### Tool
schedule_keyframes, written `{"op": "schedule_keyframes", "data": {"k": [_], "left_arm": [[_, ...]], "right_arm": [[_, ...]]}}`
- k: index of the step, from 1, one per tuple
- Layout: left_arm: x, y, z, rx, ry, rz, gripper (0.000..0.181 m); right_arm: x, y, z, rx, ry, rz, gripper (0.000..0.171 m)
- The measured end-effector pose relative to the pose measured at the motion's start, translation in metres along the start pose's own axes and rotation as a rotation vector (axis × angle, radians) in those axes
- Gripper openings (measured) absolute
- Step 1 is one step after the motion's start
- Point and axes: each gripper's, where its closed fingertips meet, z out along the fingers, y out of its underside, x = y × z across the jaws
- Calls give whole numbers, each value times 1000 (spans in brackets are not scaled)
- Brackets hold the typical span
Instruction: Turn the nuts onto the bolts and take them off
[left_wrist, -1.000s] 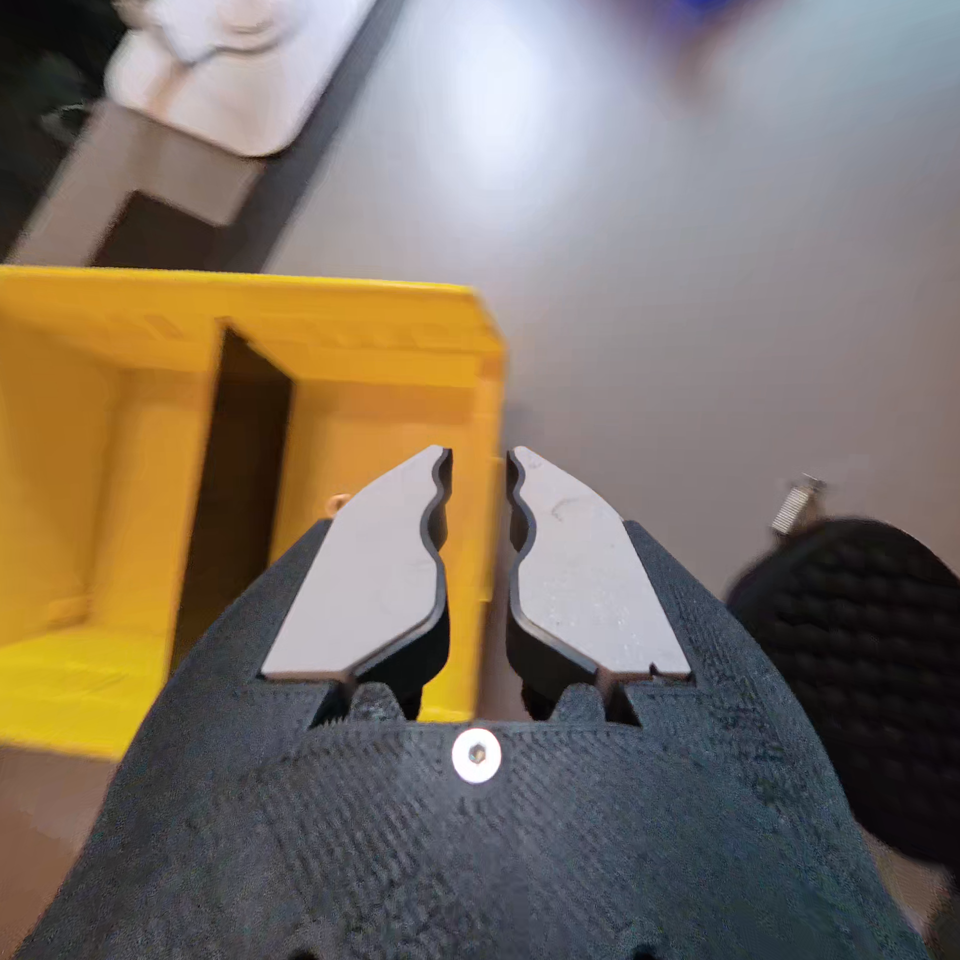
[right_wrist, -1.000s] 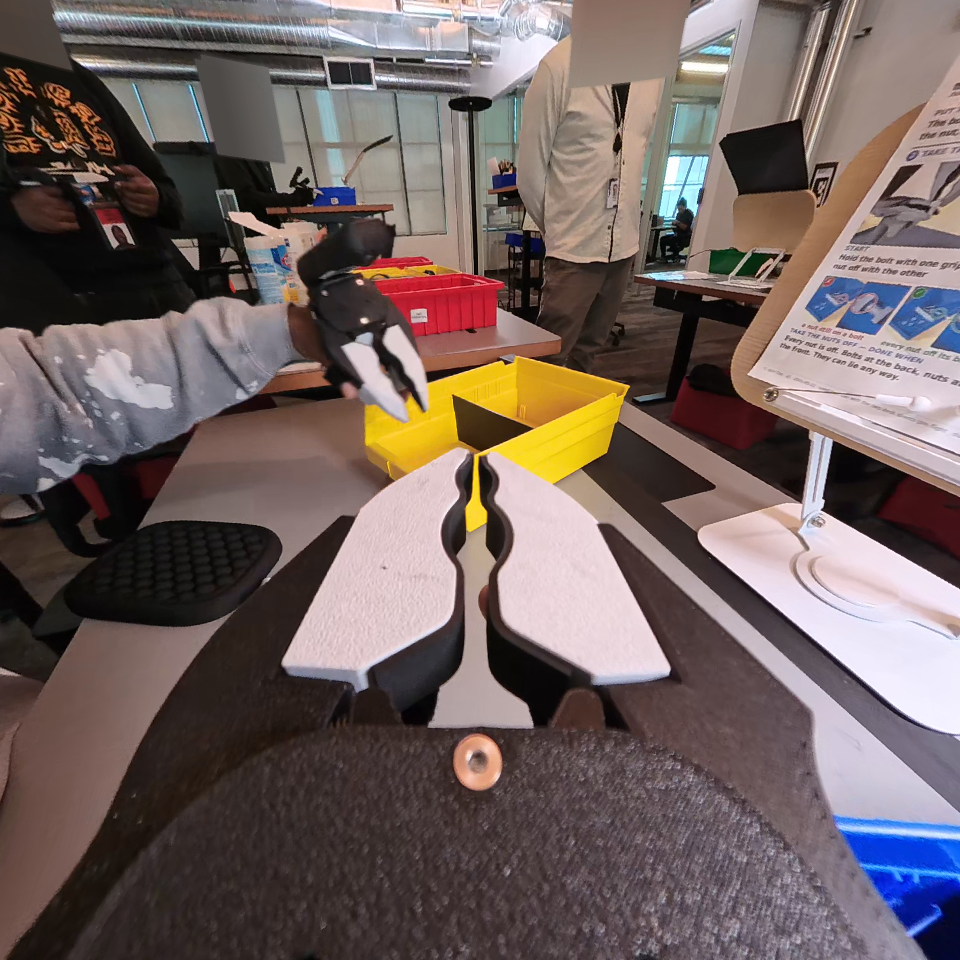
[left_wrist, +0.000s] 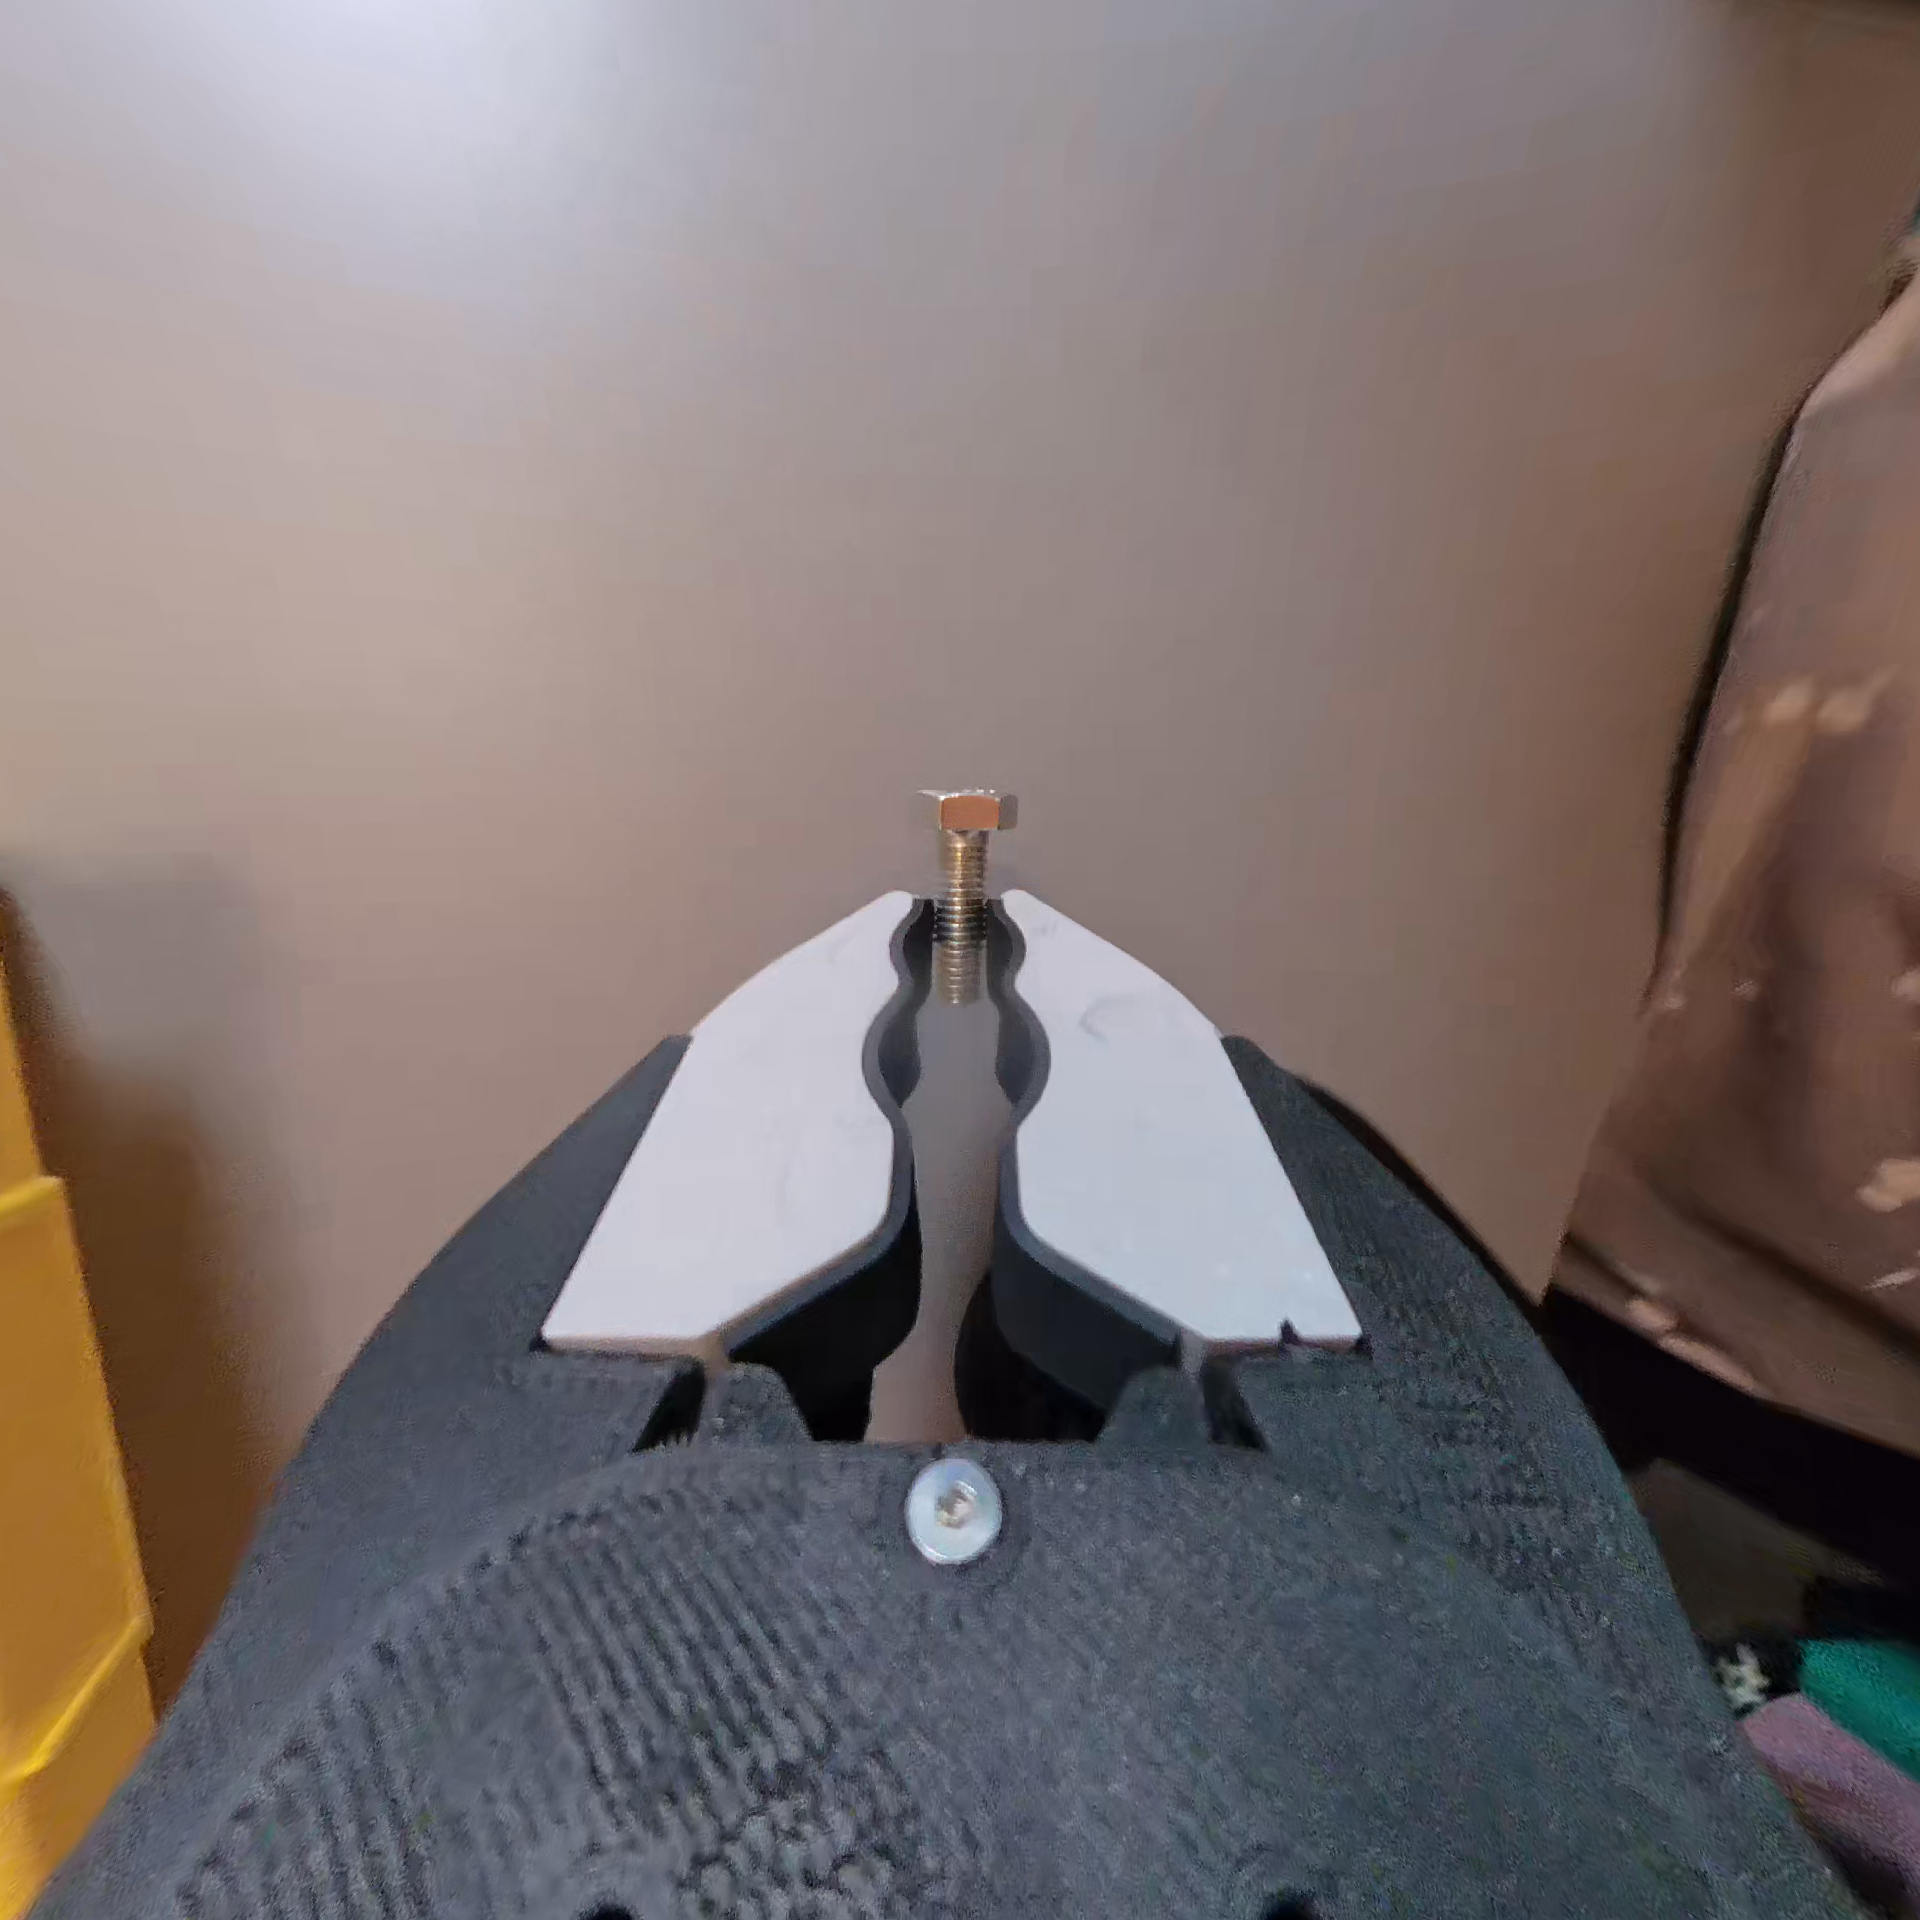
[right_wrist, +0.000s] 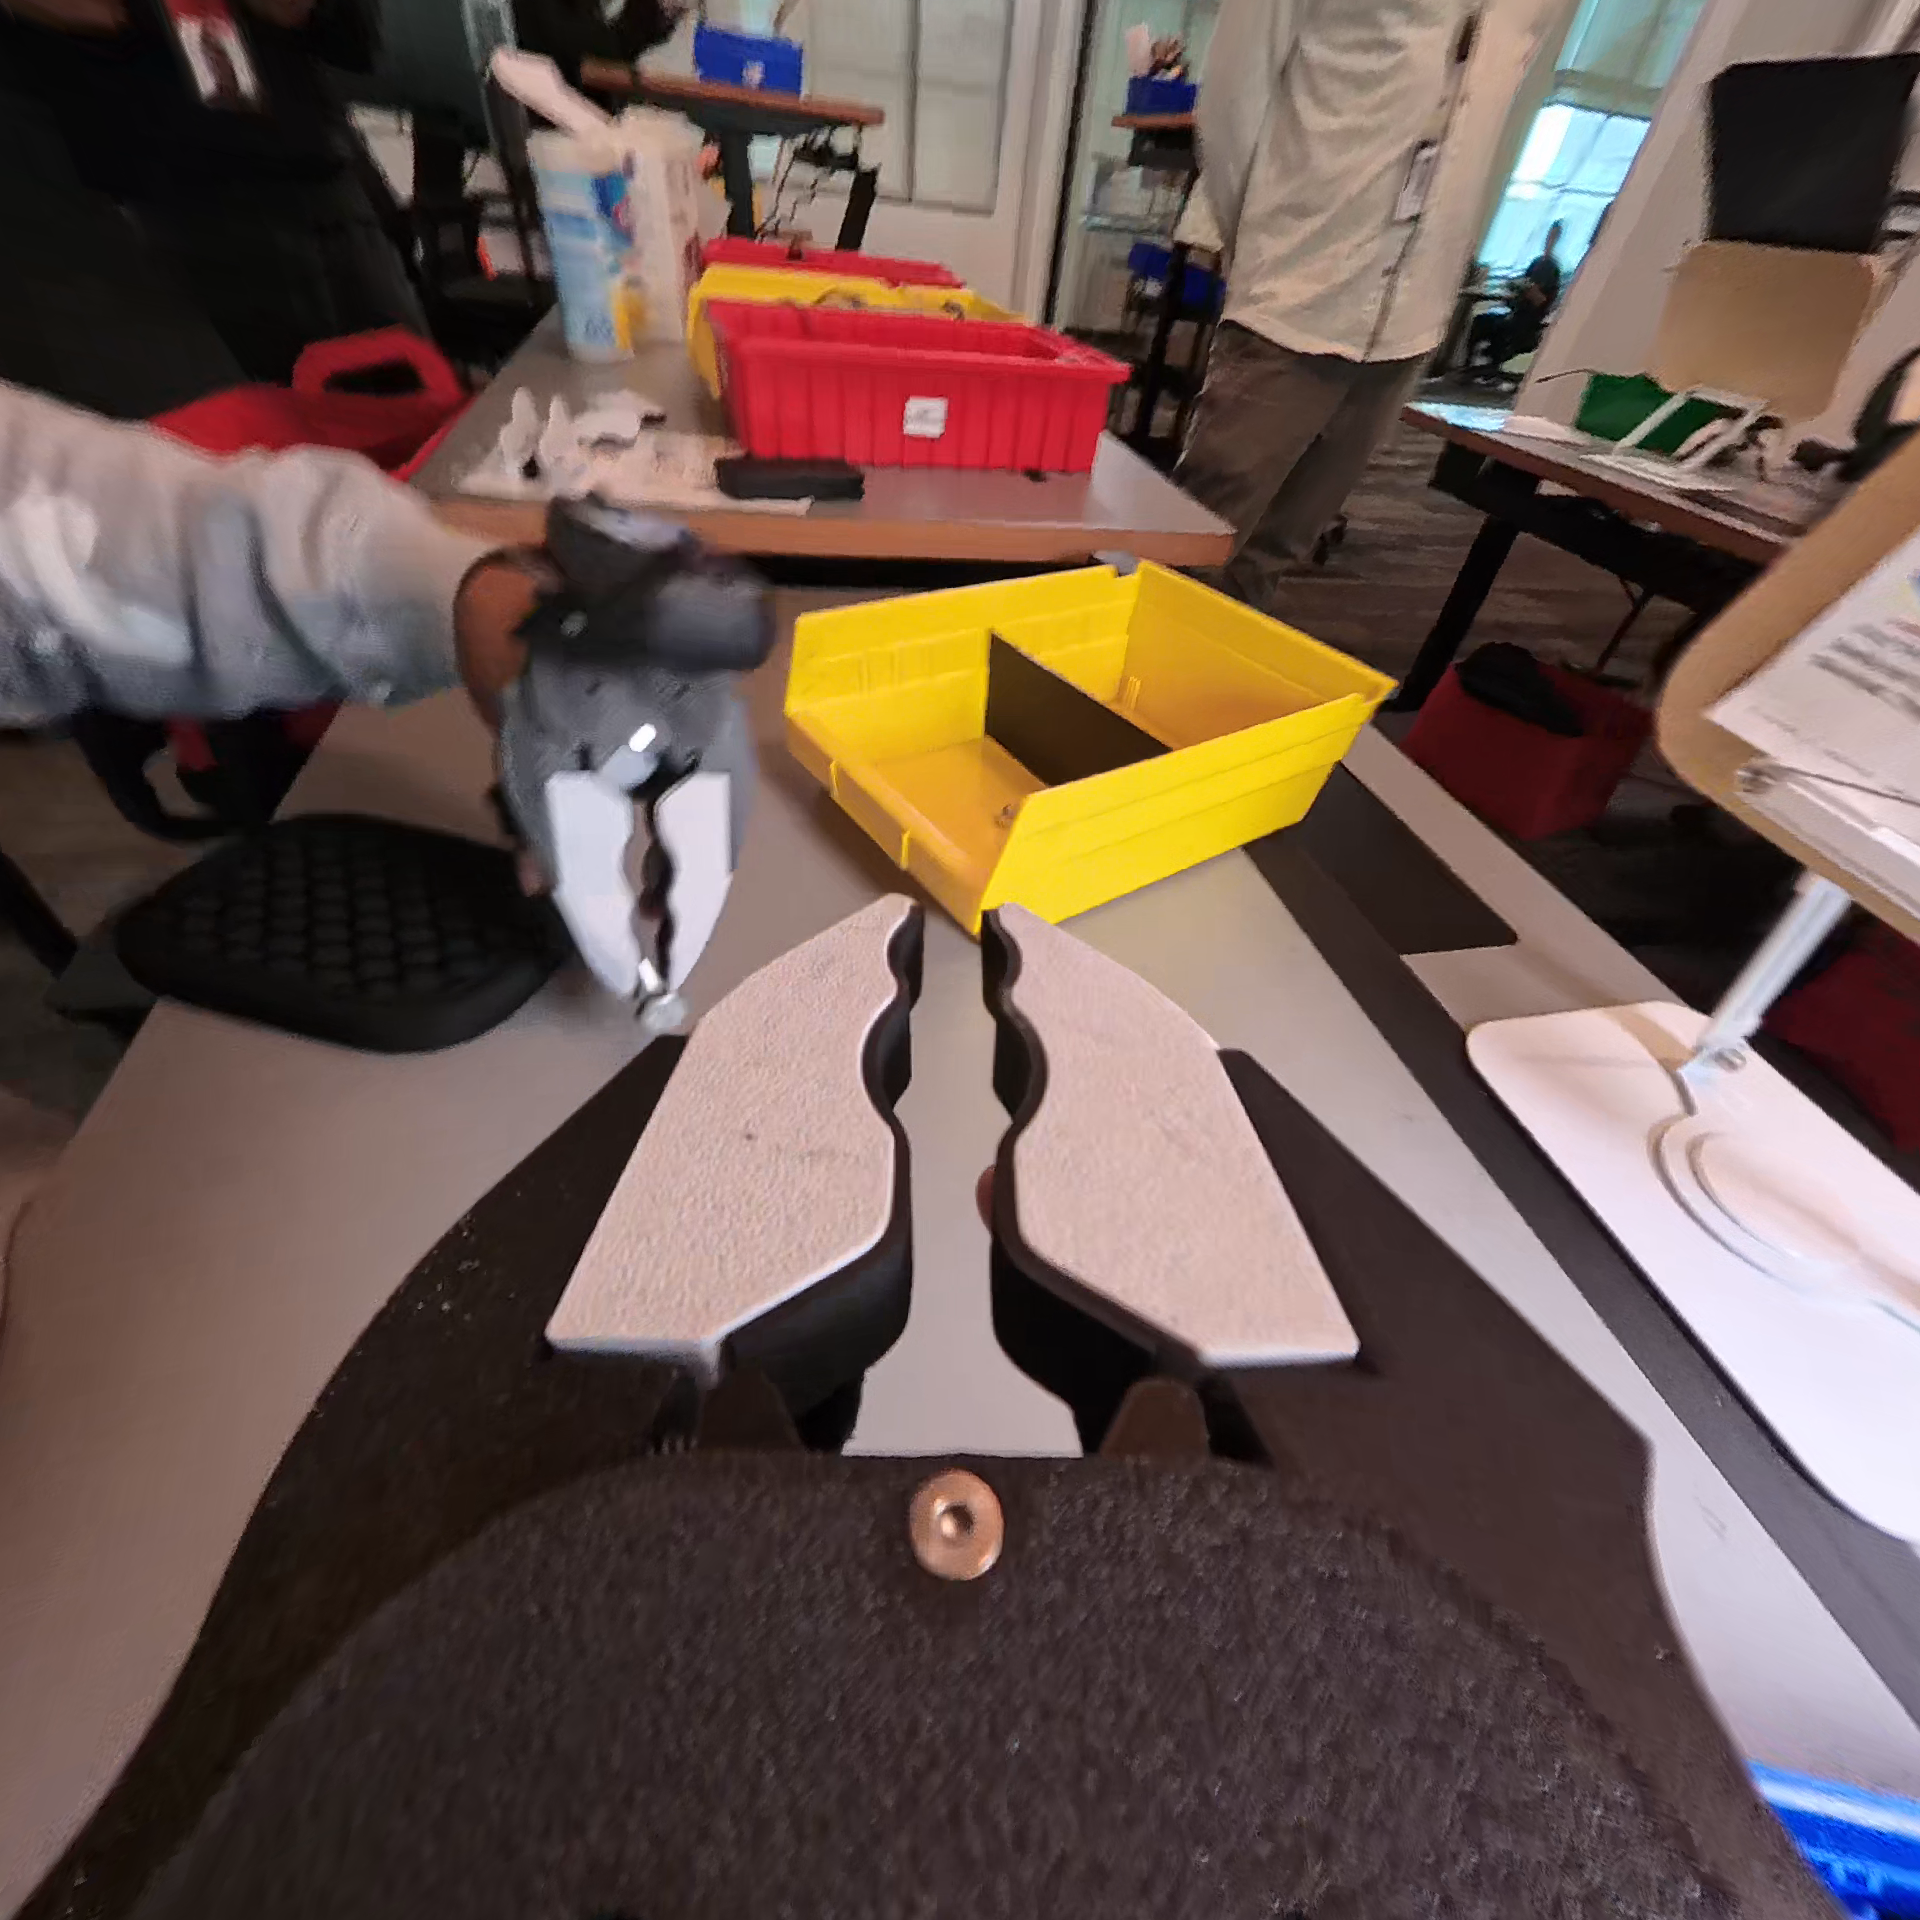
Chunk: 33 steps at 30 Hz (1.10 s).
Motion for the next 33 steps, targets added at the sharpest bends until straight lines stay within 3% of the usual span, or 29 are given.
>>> {"op": "schedule_keyframes", "data": {"k": [7,13,15,18,33], "left_arm": [[-5,-45,-4,-47,37,-54,10],[10,-70,6,-155,37,27,10],[14,-79,5,-159,42,35,10],[16,-88,0,-161,38,52,10],[8,-99,-10,25,18,23,10]], "right_arm": [[-61,54,40,-321,-177,-257,28],[-83,95,66,-460,-247,-258,34],[-85,102,69,-468,-252,-270,32],[-85,107,69,-477,-260,-292,17],[-75,102,73,-408,-205,-278,17]]}}
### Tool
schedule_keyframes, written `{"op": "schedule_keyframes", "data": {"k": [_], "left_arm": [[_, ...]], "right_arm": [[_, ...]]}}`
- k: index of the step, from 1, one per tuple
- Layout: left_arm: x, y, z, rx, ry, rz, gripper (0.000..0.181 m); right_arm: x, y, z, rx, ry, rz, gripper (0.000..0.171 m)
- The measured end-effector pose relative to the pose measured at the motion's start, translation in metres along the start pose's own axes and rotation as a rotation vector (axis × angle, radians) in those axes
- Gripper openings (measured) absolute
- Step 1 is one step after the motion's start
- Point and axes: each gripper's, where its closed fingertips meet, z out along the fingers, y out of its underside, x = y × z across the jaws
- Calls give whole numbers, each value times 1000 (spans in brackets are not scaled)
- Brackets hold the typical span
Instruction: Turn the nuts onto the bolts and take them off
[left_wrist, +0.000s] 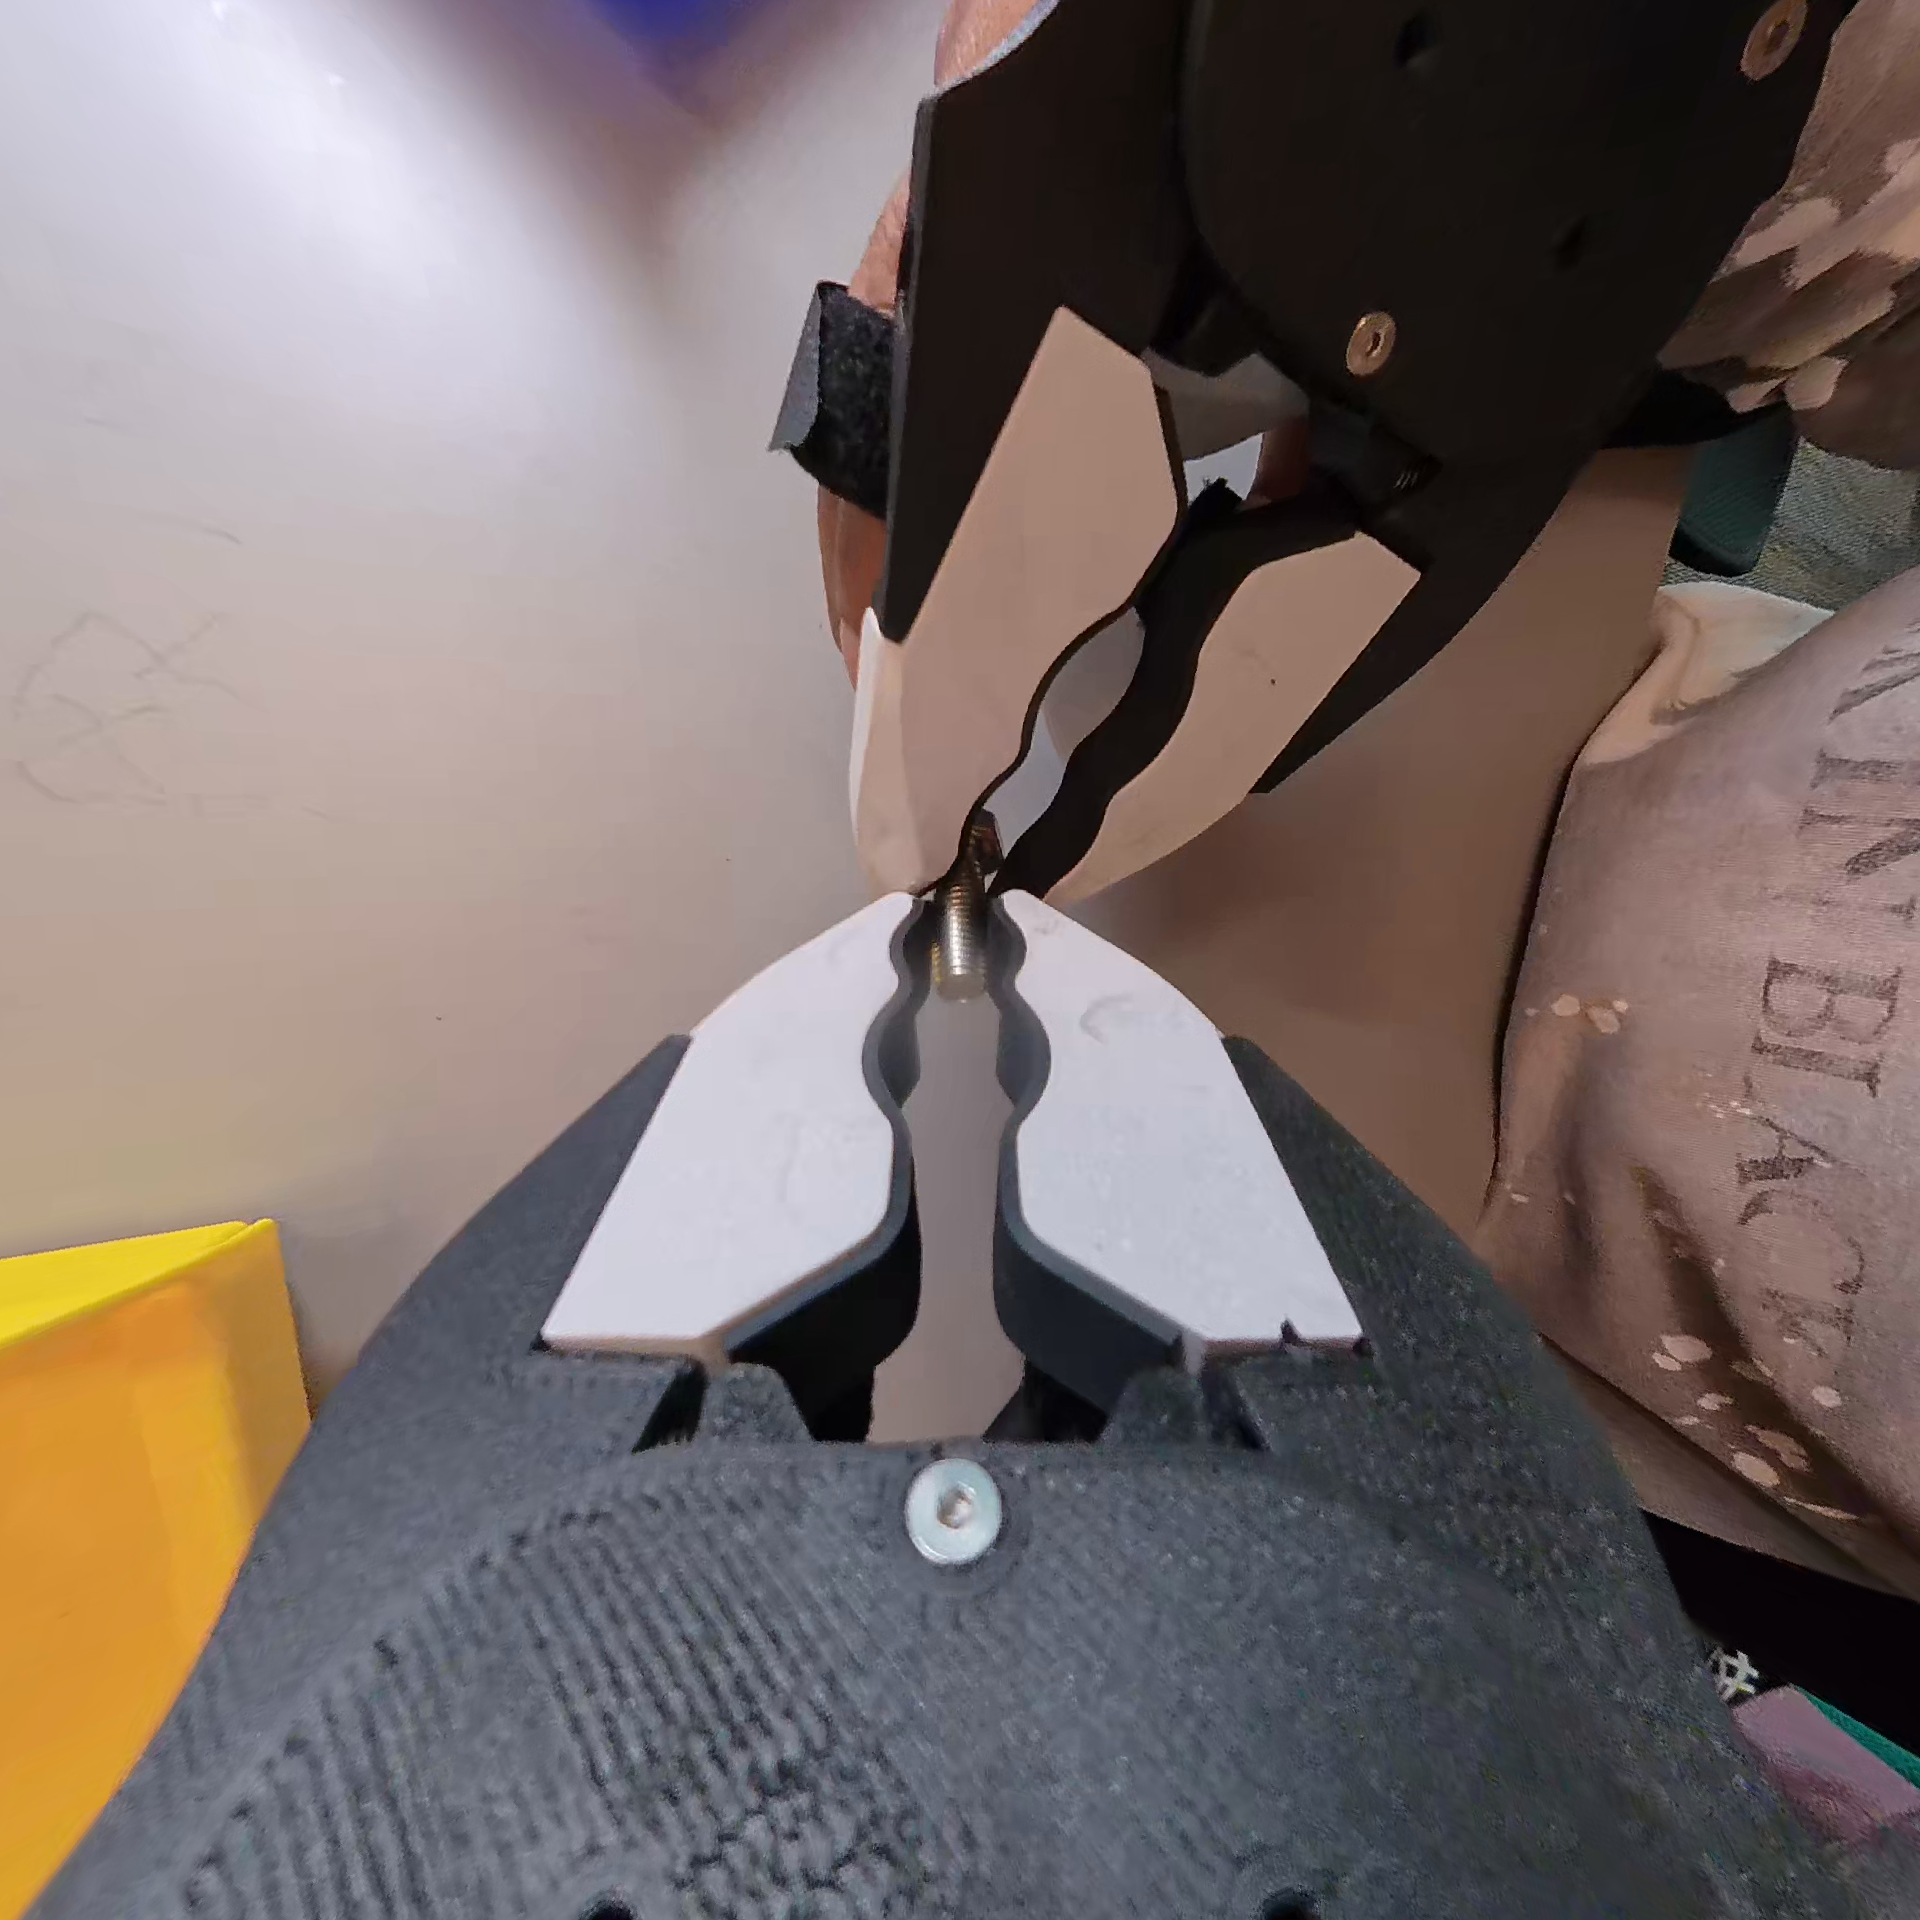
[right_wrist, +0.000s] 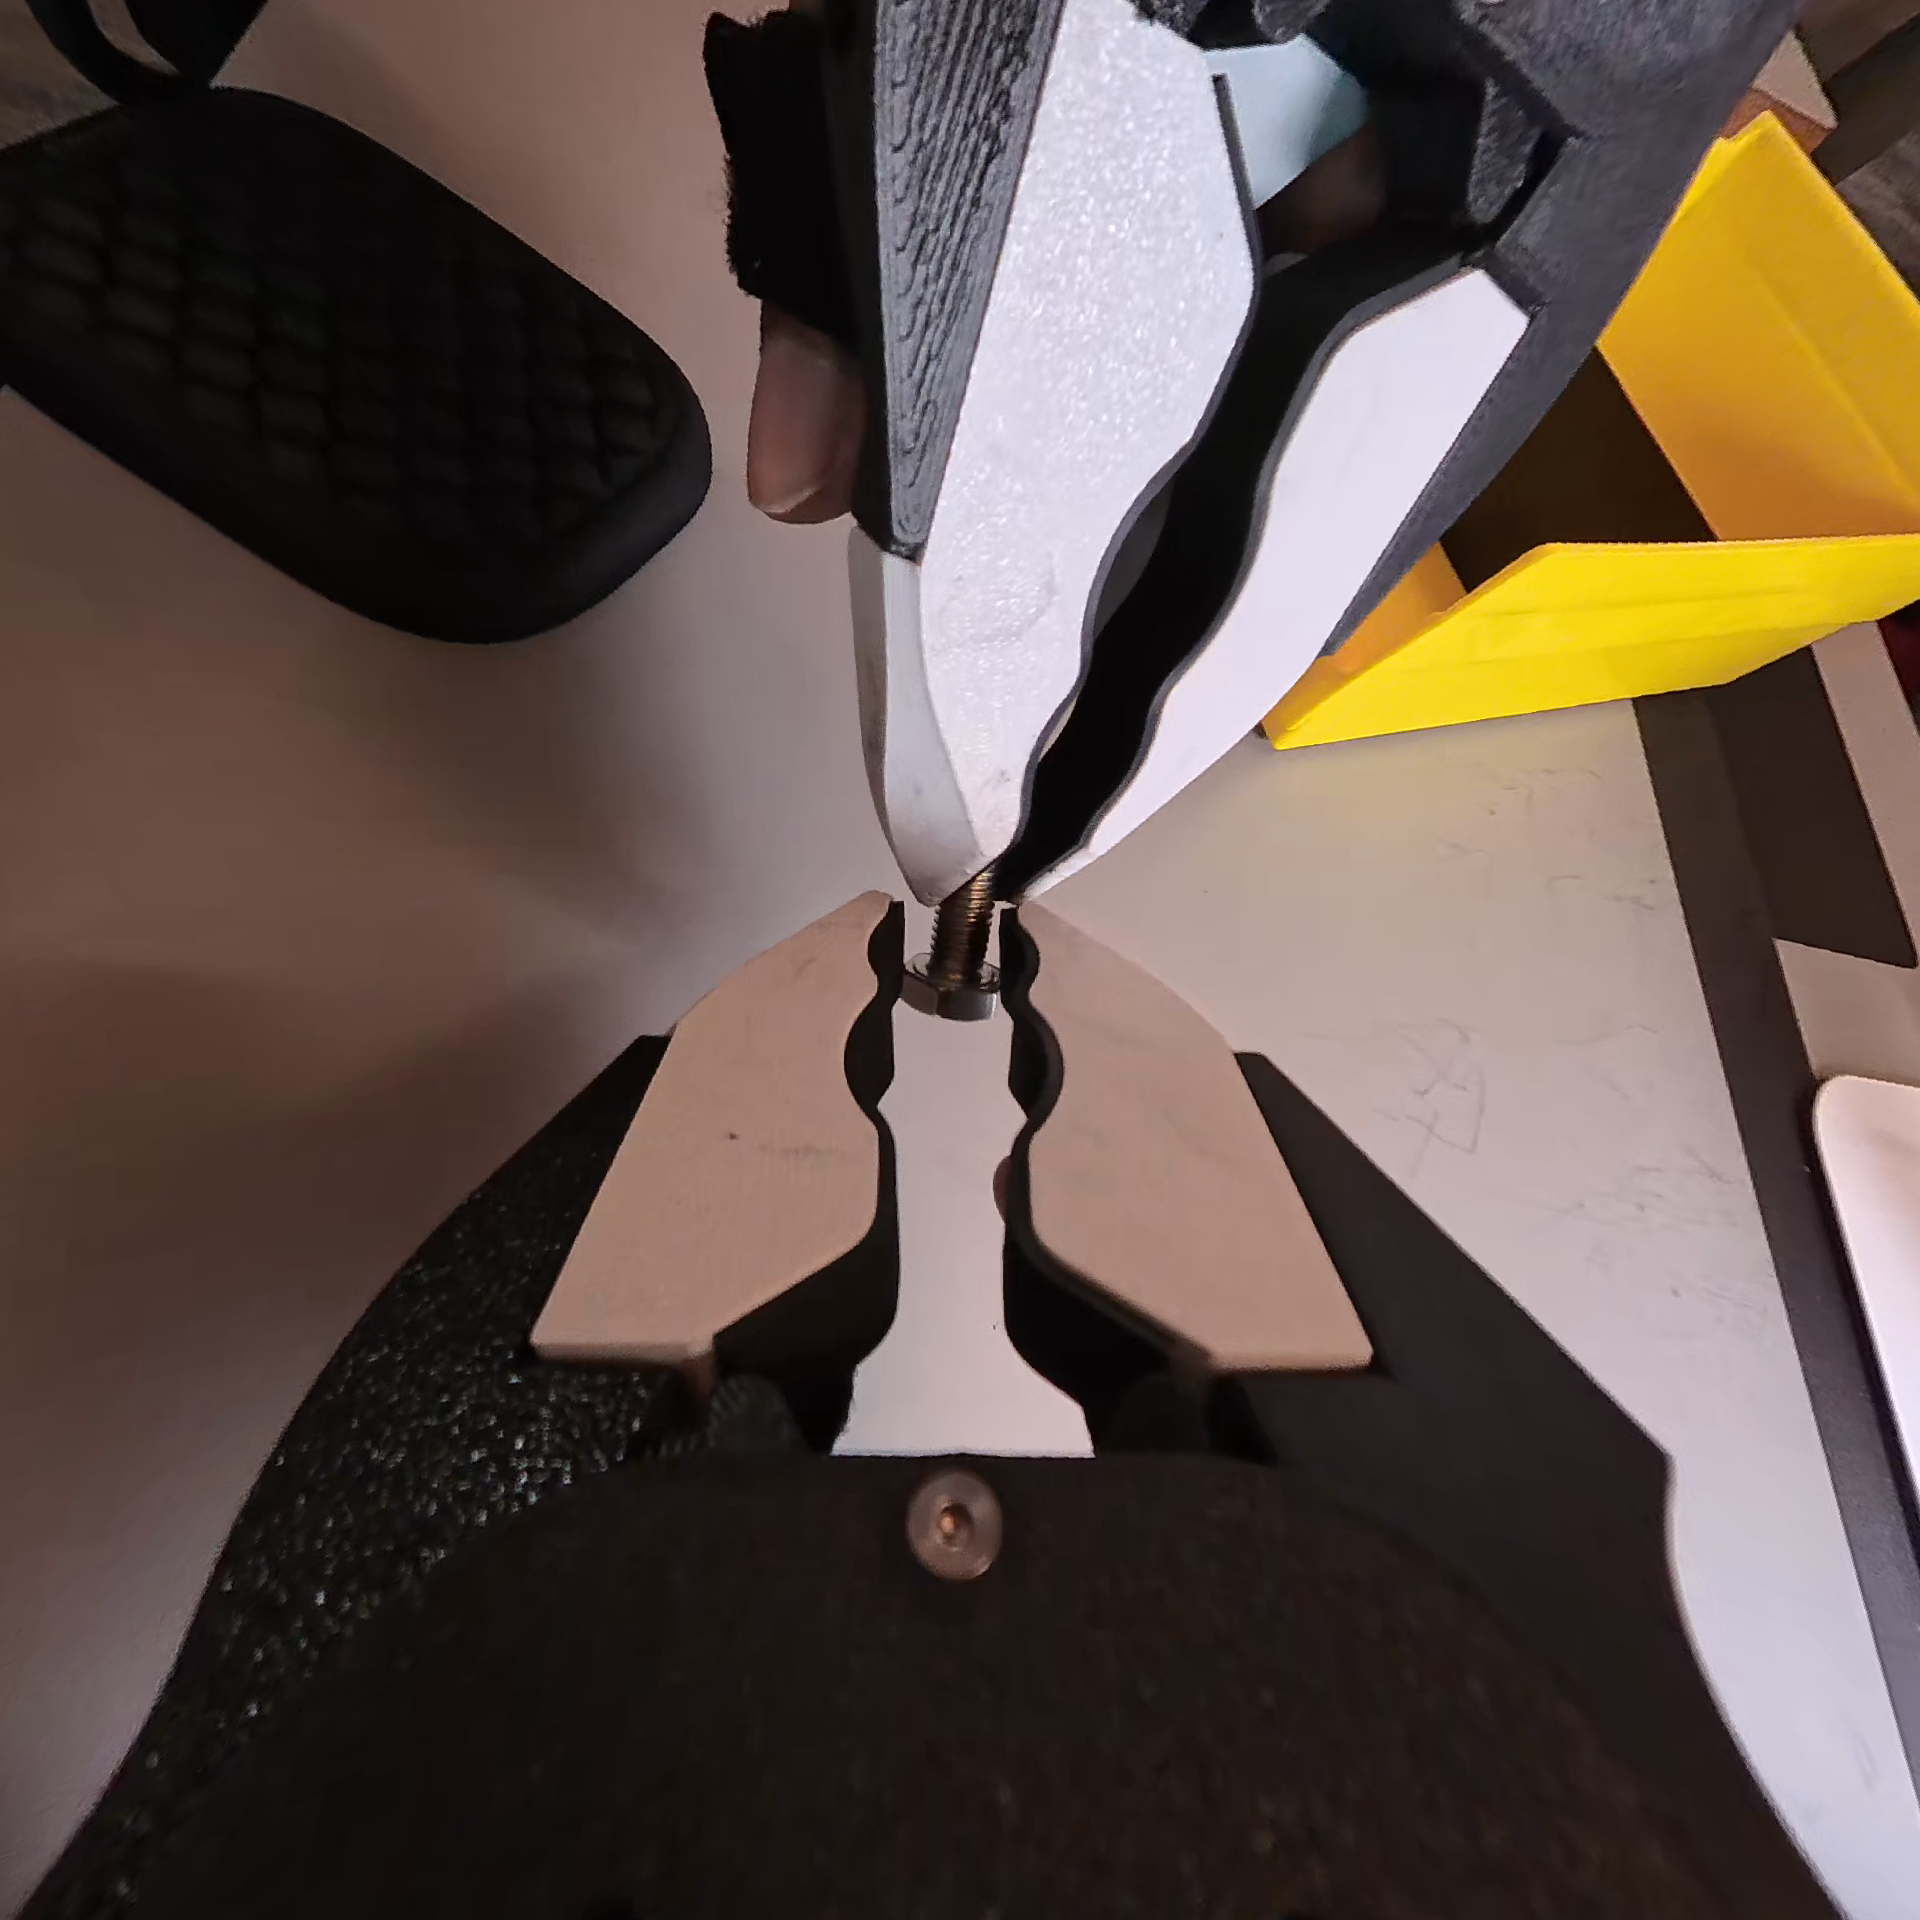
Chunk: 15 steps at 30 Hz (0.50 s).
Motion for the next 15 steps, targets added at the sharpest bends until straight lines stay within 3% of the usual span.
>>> {"op": "schedule_keyframes", "data": {"k": [15], "left_arm": [[-3,1,5,-23,-41,39,10]], "right_arm": [[0,10,3,-51,-7,0,18]]}}
